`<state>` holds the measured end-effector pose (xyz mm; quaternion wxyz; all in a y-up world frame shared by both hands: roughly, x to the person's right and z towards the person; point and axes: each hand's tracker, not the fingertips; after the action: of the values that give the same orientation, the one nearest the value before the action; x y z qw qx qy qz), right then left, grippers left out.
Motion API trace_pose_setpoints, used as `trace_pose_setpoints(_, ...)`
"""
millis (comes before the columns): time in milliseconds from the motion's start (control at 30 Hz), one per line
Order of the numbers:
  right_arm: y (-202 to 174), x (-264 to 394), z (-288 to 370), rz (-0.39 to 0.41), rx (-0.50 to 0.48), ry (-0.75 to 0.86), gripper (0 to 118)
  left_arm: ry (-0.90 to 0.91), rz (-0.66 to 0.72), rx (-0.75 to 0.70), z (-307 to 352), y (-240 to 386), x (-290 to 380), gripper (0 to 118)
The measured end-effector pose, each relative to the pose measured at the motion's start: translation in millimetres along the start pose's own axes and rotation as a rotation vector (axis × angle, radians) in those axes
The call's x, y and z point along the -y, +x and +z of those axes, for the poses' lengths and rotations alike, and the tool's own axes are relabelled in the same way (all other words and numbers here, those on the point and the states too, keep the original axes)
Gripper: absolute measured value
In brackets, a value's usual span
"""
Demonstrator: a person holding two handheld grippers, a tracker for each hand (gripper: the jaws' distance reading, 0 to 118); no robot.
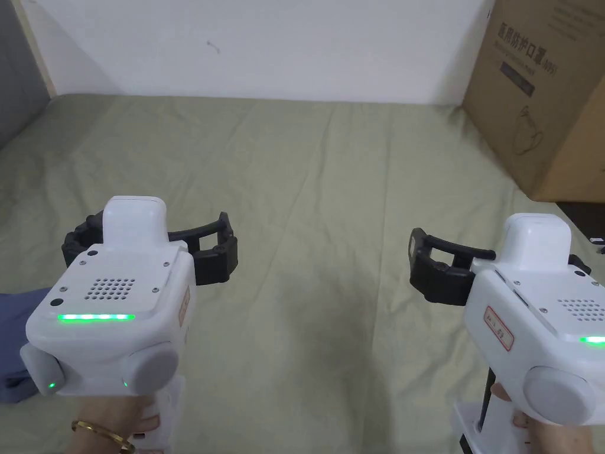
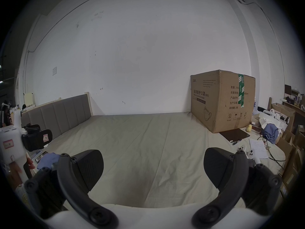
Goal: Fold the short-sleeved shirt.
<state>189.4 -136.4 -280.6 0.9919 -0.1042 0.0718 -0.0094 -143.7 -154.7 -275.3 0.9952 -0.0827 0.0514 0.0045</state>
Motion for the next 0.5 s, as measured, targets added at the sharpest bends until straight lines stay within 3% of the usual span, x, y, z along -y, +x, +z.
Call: trace_pose_setpoints(500, 0.4, 0.0, -0.2, 0.01, 0.009, -0.006, 118, 0.002, 0.012, 0.011, 0.8, 0.7, 0.3, 117)
